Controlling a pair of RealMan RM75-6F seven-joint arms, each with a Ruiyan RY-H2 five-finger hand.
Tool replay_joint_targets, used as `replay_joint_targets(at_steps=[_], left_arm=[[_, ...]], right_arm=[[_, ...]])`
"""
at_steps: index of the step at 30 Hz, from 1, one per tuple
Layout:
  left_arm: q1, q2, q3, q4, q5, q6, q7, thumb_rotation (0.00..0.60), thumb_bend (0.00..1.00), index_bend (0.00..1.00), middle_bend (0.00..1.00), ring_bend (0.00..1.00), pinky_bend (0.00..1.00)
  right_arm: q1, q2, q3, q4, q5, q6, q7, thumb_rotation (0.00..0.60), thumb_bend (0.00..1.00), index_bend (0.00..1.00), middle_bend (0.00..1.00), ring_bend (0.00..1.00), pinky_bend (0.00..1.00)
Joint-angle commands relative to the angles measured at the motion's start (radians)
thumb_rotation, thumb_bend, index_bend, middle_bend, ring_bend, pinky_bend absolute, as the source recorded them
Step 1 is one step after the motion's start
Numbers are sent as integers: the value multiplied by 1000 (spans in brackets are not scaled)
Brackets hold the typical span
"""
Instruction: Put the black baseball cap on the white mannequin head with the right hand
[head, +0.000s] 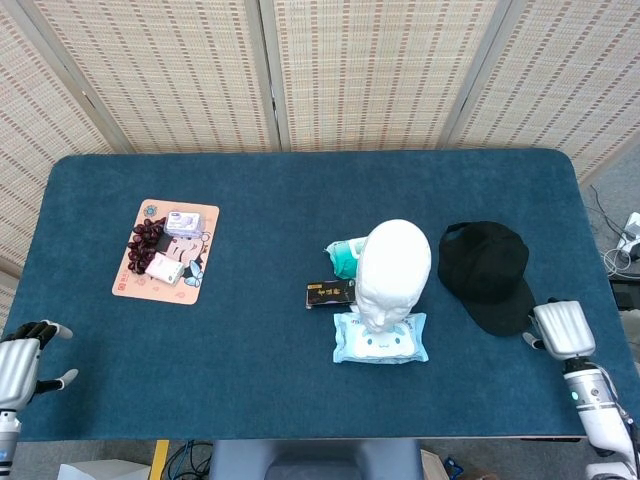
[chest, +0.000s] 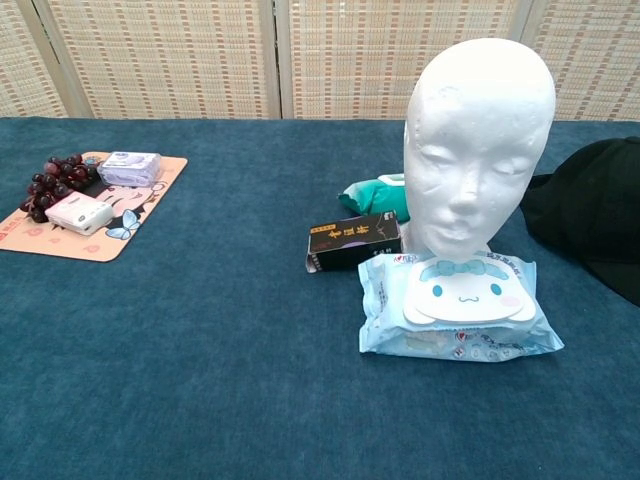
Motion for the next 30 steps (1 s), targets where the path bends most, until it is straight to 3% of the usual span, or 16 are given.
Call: replay_joint_targets(at_steps=[1,30], left_arm=[[1,1,0,-1,1,1,0,600,76,410,363,275,406],[-3,-1,7,-1,0,-15,-1,600,76,412,363,275,406]], right_arm=[[3,-8,1,11,5,-9,5,600,0,920,882,624,719],[58,-155,33,187,42,-56,66,600,0,920,890,624,723]])
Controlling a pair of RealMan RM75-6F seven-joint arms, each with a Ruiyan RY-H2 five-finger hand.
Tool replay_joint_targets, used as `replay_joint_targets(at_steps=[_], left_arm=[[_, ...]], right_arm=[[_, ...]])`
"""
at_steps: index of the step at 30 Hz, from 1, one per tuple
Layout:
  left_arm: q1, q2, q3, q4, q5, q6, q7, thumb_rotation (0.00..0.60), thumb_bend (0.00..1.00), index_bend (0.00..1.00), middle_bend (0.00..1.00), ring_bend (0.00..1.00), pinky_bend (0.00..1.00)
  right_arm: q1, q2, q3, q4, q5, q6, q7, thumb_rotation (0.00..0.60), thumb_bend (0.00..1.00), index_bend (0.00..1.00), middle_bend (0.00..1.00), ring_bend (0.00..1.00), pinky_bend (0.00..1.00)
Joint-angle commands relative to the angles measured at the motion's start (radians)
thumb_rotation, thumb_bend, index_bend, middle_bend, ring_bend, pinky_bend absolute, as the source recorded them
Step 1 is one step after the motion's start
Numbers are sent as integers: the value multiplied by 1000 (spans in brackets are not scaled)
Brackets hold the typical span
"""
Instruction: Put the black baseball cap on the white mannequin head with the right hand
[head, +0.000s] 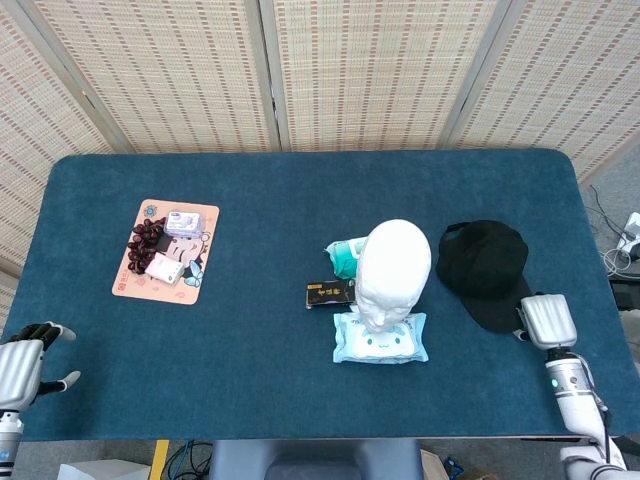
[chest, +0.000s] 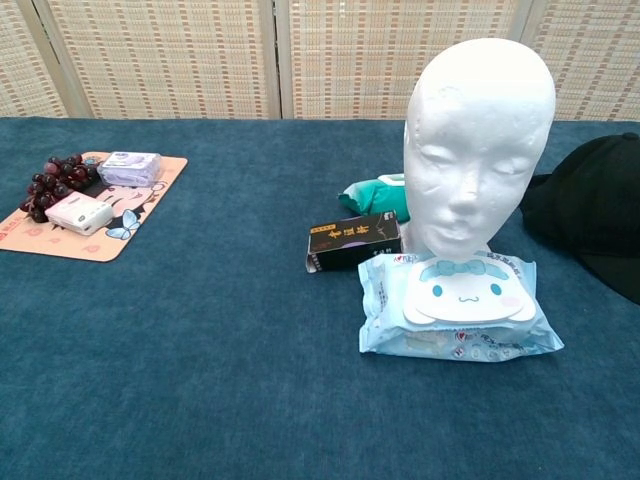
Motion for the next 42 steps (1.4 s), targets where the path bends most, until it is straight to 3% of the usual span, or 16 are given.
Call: replay_joint_targets(at_steps=[1,9,17,27,36,42], left_arm=[[0,1,0,0,0,-1,-1,600,76,412,363,275,406],[0,3,1,-3,1,-3,-7,600,76,412,363,274,406],[-1,6,2,-5,0,-6,-12,600,76,412,363,275,405],[-1,8,2,-7,0,-7,-16,600,76,412,363,274,406],[-1,9,2,-8,-1,-8,-17,600,76,412,363,275,406],[-2,10,2,-7,-3,-12,-17,600,76,412,363,274,406]], right_arm=[[6,-6,8,5,4,13,10,600,0,920,890,624,723],[29,4,30,-13,2,84,31,600,0,908,823,615,724],[47,24,52,-57,2,152,24,600,0,659,637,494,720],[74,50,81,-121,13,185,6,600,6,633,489,365,476],[88,74,101,-189,28,192,-23,600,270,633,410,281,403],[93,86,106,-222,31,197,-45,600,393,633,384,259,384]])
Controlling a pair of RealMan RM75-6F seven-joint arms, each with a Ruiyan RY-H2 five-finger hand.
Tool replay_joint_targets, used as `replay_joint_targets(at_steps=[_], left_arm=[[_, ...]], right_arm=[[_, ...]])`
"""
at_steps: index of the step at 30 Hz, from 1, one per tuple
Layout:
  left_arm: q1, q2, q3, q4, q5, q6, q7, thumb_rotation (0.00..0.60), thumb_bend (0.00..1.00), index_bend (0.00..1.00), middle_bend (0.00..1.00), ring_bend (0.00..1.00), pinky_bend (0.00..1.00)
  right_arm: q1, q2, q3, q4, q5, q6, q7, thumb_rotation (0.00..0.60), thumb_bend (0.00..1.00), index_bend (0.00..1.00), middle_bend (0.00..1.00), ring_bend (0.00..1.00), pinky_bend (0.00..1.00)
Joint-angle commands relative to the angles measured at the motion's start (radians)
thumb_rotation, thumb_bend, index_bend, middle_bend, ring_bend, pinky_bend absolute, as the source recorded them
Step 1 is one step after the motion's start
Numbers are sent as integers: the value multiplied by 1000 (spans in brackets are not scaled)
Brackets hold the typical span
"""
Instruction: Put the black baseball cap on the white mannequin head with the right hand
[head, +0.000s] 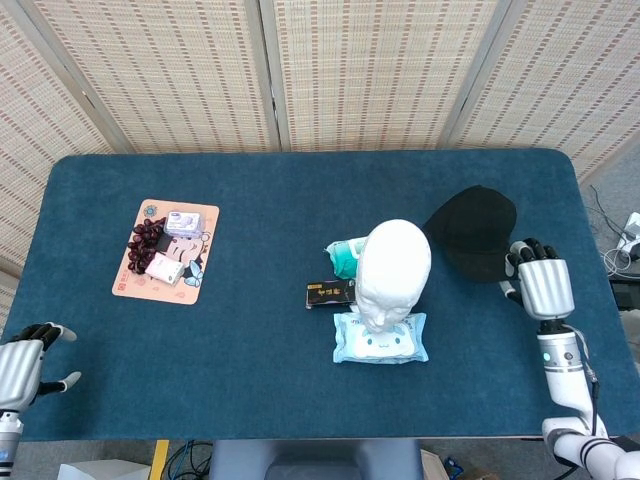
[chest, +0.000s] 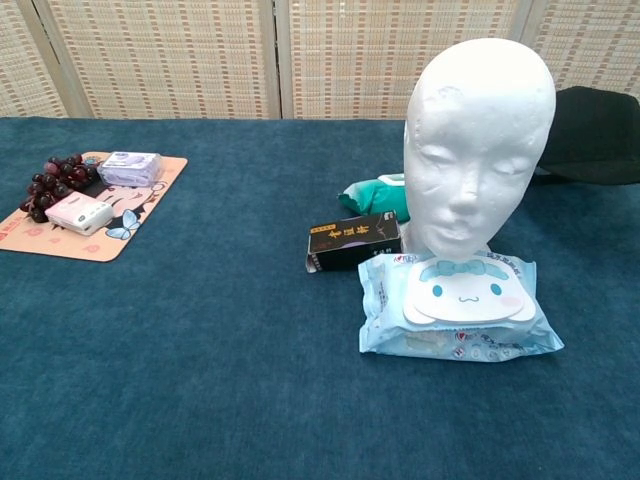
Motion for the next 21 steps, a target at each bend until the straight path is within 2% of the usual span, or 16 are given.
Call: replay_joint_targets(at_steps=[1,5,21], left_arm=[[0,0,1,0,0,0,0,600,76,412,363,274,406],[1,1,2,-1,1,0,0,600,76,412,363,274,406],[-2,3,4,-5,-3,-10,-1,600,76,412,363,274,406]], right_arm=[[2,6,3,-14,1,6,-9,600,408,633,381,256,383],[4,12,8,-28,4,13,-16,600,452,633,376,245,371],[12,49,24,-75,12,27,-45,600,471,633,376,241,365]])
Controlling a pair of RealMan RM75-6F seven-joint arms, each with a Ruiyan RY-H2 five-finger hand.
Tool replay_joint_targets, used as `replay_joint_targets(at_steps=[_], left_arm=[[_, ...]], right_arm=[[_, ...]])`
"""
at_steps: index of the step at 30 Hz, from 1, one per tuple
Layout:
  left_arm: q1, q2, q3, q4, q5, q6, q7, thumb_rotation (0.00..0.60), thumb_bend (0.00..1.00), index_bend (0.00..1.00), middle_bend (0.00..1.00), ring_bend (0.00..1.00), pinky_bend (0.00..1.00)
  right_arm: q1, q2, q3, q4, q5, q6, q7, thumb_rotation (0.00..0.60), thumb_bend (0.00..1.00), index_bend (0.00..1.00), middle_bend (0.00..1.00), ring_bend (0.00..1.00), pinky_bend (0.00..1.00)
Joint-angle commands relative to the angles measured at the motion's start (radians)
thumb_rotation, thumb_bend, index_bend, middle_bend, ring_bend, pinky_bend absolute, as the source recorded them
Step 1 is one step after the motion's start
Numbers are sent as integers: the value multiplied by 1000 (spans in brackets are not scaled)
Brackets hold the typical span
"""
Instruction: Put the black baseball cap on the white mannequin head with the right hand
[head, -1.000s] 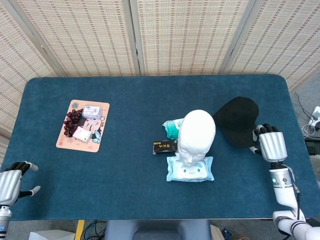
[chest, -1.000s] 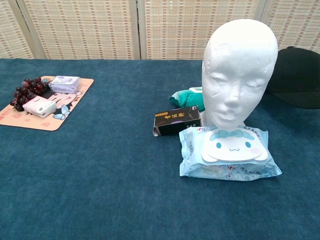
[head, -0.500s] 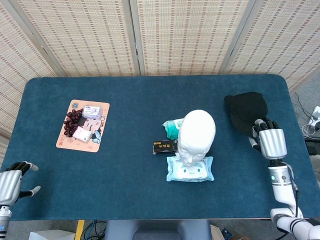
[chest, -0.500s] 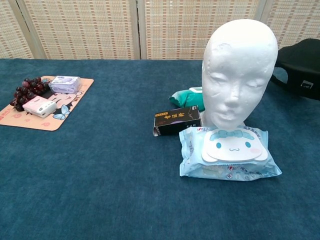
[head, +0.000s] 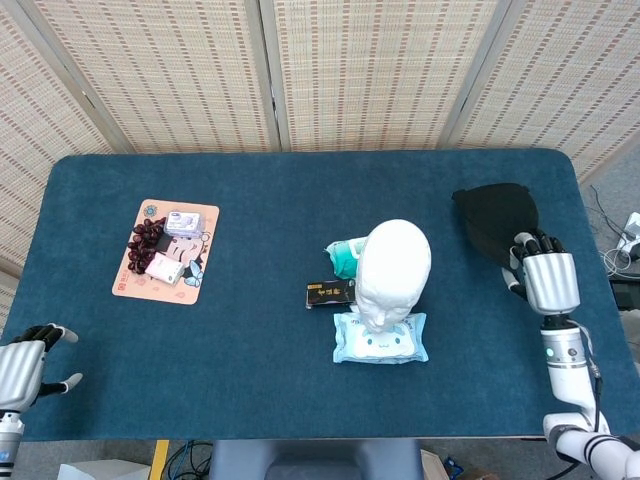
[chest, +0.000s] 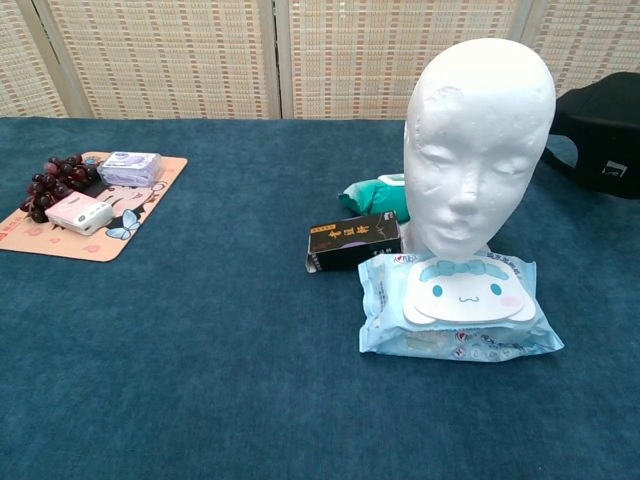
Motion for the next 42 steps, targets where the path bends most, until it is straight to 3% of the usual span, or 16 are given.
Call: replay_joint_targets(at_steps=[1,24,42], left_arm=[[0,0,0,-1,0,1,0,600,76,412,363,274,406],[0,5,-1,-6,-3,0,-6,600,76,412,363,275,406],[8,16,-2,-14,4,17,-18,600,76,412,363,274,406]], right_arm=[[5,11,4,-11,-2,7,-8,600,472,633,376,241,365],[59,167,46,-251,-26,43,-222,600,473,676,378,240,365],[147,303,73,-573,-117,45,-529,600,473,679,390,241,365]])
